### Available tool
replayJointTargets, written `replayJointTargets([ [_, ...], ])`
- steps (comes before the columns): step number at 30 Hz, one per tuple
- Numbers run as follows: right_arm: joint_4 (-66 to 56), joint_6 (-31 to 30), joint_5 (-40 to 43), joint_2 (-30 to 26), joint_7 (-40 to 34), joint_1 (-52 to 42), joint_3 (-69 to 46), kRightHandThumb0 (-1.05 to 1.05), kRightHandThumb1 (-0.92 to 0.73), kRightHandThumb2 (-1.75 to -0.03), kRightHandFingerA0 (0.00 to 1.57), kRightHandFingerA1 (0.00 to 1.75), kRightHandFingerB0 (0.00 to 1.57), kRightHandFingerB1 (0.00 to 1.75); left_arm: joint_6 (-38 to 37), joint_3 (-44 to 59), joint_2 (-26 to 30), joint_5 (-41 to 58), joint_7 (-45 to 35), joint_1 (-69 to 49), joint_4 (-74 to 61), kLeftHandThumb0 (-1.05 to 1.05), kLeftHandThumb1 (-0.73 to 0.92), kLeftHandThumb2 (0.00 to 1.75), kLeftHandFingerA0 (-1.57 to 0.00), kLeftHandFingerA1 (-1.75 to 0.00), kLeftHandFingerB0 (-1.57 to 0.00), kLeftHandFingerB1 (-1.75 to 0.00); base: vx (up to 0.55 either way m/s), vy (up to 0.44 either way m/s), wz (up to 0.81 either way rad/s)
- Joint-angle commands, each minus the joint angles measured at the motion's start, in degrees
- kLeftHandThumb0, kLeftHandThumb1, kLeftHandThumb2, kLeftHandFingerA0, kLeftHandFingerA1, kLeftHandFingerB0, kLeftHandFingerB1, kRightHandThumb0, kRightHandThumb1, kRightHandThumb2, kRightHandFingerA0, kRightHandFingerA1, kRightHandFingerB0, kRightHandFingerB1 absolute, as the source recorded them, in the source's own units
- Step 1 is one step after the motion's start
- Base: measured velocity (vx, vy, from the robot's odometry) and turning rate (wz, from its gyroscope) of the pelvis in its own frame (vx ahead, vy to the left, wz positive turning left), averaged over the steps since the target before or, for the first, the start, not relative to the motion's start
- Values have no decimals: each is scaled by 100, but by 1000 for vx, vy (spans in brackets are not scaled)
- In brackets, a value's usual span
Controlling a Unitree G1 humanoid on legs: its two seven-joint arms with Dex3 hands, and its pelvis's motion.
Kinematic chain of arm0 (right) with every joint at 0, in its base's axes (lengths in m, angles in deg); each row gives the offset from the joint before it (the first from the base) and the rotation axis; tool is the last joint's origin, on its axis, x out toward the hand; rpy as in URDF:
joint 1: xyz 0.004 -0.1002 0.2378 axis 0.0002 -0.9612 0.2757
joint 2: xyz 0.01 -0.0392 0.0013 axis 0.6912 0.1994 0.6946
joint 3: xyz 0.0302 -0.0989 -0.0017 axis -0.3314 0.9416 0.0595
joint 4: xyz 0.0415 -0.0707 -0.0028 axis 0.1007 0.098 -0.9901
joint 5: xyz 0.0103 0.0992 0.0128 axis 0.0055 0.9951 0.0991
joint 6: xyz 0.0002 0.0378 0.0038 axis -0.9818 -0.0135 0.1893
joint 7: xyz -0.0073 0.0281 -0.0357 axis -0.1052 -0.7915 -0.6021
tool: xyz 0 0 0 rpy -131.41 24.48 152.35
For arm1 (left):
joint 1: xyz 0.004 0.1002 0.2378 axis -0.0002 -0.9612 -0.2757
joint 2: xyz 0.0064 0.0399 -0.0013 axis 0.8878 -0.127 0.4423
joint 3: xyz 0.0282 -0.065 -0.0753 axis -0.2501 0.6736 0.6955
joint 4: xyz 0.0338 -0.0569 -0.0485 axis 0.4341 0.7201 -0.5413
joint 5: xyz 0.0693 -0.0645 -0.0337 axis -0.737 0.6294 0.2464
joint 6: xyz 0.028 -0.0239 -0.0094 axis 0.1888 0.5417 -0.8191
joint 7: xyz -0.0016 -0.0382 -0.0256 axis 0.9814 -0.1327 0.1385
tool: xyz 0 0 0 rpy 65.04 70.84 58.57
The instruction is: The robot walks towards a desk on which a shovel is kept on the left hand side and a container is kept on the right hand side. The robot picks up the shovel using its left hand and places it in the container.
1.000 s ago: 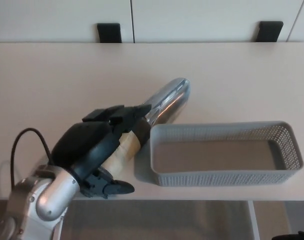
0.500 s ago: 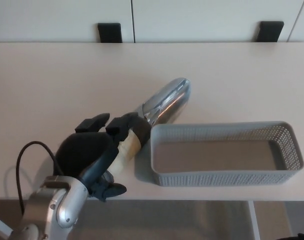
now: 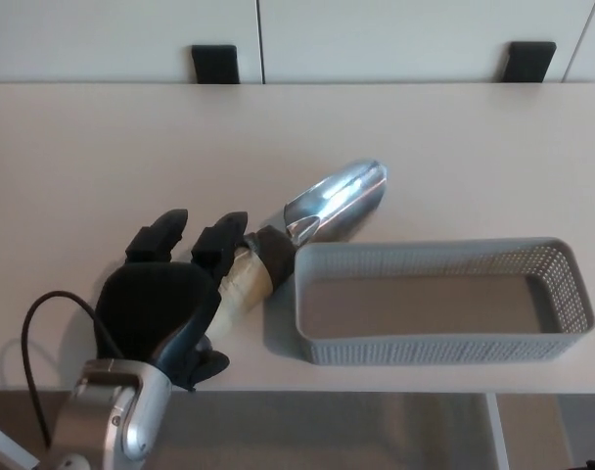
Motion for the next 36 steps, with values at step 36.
replayJointTargets([
  [36,-12,194,-58,-115,146,120,-41,-27,-63,-58,58,54,51,49,296,164,-814,93,-26,944,1535,-45,35,59,-20,-42,-9,-32,0,0,0],
])
